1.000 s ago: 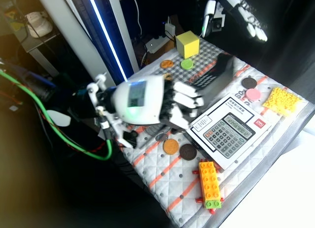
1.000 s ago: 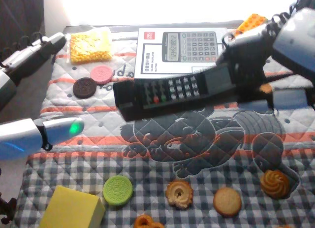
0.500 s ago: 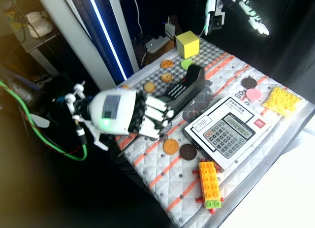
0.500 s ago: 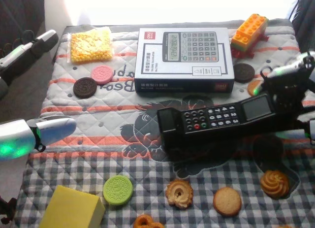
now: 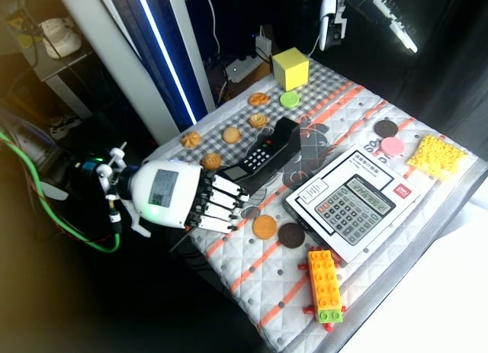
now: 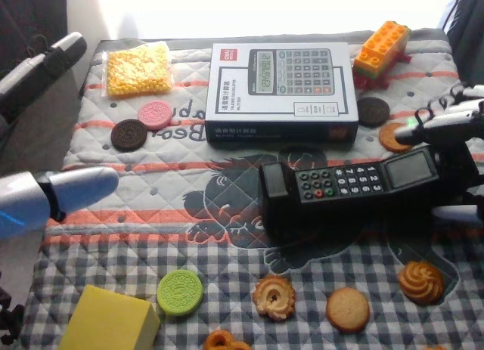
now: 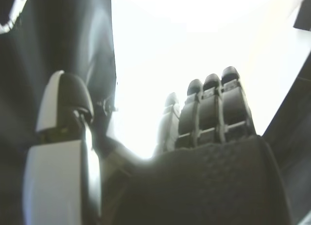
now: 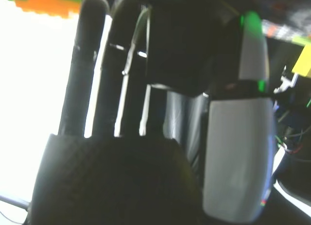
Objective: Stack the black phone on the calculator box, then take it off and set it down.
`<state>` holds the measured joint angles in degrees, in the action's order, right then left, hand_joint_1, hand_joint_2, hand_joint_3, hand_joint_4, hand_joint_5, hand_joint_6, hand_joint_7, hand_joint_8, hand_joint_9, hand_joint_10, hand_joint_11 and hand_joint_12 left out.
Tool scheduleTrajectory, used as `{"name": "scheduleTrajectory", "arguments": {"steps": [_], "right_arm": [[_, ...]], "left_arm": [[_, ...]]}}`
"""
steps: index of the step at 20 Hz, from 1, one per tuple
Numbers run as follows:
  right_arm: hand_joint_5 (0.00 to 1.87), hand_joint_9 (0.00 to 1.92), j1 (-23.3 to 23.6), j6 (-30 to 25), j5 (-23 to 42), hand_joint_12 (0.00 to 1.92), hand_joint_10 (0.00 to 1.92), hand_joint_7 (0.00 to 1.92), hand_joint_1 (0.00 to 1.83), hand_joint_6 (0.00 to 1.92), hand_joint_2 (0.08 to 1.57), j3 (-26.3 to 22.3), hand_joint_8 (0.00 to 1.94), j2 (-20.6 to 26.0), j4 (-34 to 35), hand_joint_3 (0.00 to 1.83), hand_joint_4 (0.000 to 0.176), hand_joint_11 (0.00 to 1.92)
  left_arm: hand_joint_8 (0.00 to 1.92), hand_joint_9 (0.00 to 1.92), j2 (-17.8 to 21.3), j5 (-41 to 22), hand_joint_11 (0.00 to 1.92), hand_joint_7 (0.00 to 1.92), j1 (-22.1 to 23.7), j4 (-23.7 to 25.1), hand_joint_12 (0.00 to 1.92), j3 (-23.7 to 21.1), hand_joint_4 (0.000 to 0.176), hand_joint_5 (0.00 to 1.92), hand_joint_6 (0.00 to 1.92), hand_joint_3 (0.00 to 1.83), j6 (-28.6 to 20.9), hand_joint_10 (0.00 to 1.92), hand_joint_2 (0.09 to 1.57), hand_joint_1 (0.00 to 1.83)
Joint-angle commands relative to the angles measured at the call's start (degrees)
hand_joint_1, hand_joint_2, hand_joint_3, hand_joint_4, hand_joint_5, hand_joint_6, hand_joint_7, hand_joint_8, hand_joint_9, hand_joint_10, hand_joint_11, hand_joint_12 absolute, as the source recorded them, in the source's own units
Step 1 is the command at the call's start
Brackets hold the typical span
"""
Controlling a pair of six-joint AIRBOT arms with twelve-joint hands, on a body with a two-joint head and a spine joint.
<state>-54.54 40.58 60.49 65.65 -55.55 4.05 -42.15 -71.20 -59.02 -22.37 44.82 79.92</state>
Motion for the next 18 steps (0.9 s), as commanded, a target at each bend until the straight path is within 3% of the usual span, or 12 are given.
{"name": "scheduleTrajectory", "arguments": {"steps": [1, 3, 5, 7, 9, 11, 12, 13, 15, 16, 17, 18], "right_arm": [[0.13, 0.13, 0.1, -0.2, 7.9, 0.39, 0.0, 0.14, 0.8, 0.0, 0.93, -0.3, 0.0, 0.7, 0.5, 0.0, 0.155, 0.01], [0.01, 0.01, -0.5, -0.2, 10.1, 0.03, 0.0, 0.01, 0.7, 0.0, 0.9, -1.3, 0.0, 1.3, 0.5, 0.0, 0.163, 0.0], [0.0, 0.0, -1.2, -0.2, 14.2, 0.0, 0.0, 0.0, 0.58, 0.0, 0.85, -2.6, 0.0, 2.5, 0.8, 0.0, 0.124, 0.0], [0.0, 0.01, -1.8, -0.2, 17.5, 0.0, 0.0, 0.0, 0.53, 0.0, 0.82, -3.6, 0.0, 3.5, 1.2, 0.0, 0.107, 0.01], [0.0, 0.01, -3.3, -0.2, 23.7, 0.0, 0.0, 0.02, 0.57, 0.0, 0.81, -5.0, 0.01, 4.8, 2.2, 0.0, 0.155, 0.01], [0.0, 0.02, -5.0, -0.2, 29.7, 0.02, 0.01, 0.01, 0.45, 0.0, 0.95, -6.1, 0.0, 5.8, 3.4, 0.01, 0.163, 0.05], [0.0, 0.01, -5.9, -0.2, 32.9, 0.03, 0.0, 0.0, 0.49, 0.0, 0.96, -6.8, 0.0, 6.3, 4.1, 0.01, 0.171, 0.06], [0.01, 0.05, -6.5, -0.2, 35.3, 0.04, 0.01, 0.04, 0.58, 0.0, 0.97, -7.1, 0.01, 6.7, 4.5, 0.01, 0.122, 0.08], [0.0, 0.06, -7.4, -0.2, 40.5, 0.04, 0.01, 0.0, 0.45, 0.0, 1.1, -8.0, 0.0, 7.3, 5.2, 0.02, 0.059, 0.09], [0.0, 0.03, -7.1, -0.2, 40.5, 0.02, 0.0, 0.0, 0.4, 0.0, 1.14, -8.5, 0.0, 7.8, 5.3, 0.02, 0.066, 0.05], [0.01, 0.01, -6.3, -0.1, 40.5, 0.01, 0.0, 0.0, 0.29, 0.0, 1.17, -8.8, 0.0, 8.2, 4.8, 0.03, 0.077, 0.03], [0.16, 0.01, -5.2, 0.3, 40.5, 0.0, 0.0, 0.03, 0.06, 0.02, 1.13, -8.8, 0.0, 8.2, 3.2, 0.0, 0.082, 0.0]], "left_arm": [[0.01, 0.0, -0.1, -8.0, 0.0, 0.03, 0.2, 0.0, 0.0, 0.9, 0.121, 0.0, 0.0, 0.0, -2.5, 0.0, 1.0, 0.76], [0.0, 0.0, -0.2, -8.5, 0.0, 0.03, 0.2, 0.1, 0.0, 2.0, 0.169, 0.01, 0.0, 0.0, -5.0, 0.0, 0.96, 0.75], [0.0, 0.0, 0.0, -11.8, 0.0, 0.0, -0.4, 1.7, 0.0, 3.5, 0.118, 0.0, 0.0, 0.0, -12.6, 0.0, 0.95, 0.6], [0.0, 0.0, 0.0, -14.6, 0.0, 0.01, -0.9, 2.5, 0.0, 4.3, 0.119, 0.0, 0.0, 0.0, -16.9, 0.0, 0.92, 0.59], [0.02, 0.05, 0.0, -19.2, 0.1, 0.07, -1.7, 3.4, 0.05, 4.6, 0.116, 0.0, 0.0, 0.0, -20.9, 0.02, 0.95, 0.5], [0.0, 0.1, -0.1, -22.4, 0.0, 0.09, -2.3, 4.0, 0.4, 5.0, 0.108, 0.0, 0.0, 0.0, -24.6, 0.01, 1.06, 0.39], [0.0, 0.07, -0.6, -23.7, 0.0, 0.07, -2.6, 4.4, 0.33, 6.0, 0.137, 0.0, 0.0, 0.01, -27.9, 0.0, 1.1, 0.35], [0.01, 0.08, -1.0, -24.8, 0.0, 0.09, -2.8, 4.8, 0.21, 6.8, 0.138, 0.0, 0.0, 0.0, -31.0, 0.0, 1.05, 0.41], [0.0, 0.06, -2.0, -28.0, 0.0, 0.06, -2.9, 5.3, 0.05, 8.3, 0.072, 0.0, 0.0, 0.0, -36.3, 0.0, 1.08, 0.31], [0.01, 0.08, -2.0, -28.0, 0.09, 0.09, -2.3, 5.6, 0.07, 8.6, 0.054, 0.26, 0.1, 0.04, -37.3, 0.01, 1.19, 0.09], [0.0, 0.09, -2.2, -28.0, 0.12, 0.1, -1.1, 6.6, 0.07, 8.9, 0.014, 0.23, 0.04, 0.02, -37.3, 0.0, 1.25, 0.02], [0.0, 0.12, -2.4, -28.0, 0.11, 0.11, 0.5, 8.1, 0.07, 9.0, 0.01, 0.2, 0.01, 0.0, -36.8, 0.01, 1.22, 0.0]]}}
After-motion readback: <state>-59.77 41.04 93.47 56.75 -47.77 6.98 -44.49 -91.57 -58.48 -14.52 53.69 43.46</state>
